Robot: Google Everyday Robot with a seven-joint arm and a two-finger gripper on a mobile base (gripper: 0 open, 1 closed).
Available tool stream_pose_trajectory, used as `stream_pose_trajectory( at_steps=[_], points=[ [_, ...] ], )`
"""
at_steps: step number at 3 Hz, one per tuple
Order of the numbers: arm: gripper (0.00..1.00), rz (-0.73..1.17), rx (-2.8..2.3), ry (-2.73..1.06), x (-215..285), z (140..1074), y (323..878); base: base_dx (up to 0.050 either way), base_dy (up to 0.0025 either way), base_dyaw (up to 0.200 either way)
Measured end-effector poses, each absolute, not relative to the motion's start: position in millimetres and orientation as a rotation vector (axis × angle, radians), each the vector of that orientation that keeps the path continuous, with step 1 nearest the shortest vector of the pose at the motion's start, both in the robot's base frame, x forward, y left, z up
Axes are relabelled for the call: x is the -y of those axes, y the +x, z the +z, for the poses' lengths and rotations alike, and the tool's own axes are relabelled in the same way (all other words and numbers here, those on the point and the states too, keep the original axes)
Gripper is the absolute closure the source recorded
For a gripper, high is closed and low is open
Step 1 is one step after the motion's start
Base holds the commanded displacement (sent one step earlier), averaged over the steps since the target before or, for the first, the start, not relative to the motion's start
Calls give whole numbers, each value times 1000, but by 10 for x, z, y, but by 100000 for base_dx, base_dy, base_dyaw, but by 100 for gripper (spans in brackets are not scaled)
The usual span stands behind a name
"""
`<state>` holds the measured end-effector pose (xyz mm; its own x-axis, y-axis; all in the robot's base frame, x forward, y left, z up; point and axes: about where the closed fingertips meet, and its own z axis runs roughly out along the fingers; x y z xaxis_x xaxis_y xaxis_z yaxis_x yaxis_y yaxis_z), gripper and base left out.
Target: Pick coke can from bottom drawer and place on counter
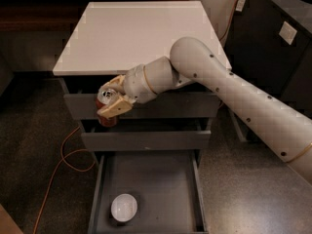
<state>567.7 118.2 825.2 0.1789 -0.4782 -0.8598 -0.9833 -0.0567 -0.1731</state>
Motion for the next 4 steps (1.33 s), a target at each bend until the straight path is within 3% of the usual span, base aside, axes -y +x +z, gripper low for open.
stream_pose_trajectory(
  at_steps=[4],
  points=[
    [100, 772, -1581, -1435, -1218, 9108, 5803, 0, 0, 0]
  ],
)
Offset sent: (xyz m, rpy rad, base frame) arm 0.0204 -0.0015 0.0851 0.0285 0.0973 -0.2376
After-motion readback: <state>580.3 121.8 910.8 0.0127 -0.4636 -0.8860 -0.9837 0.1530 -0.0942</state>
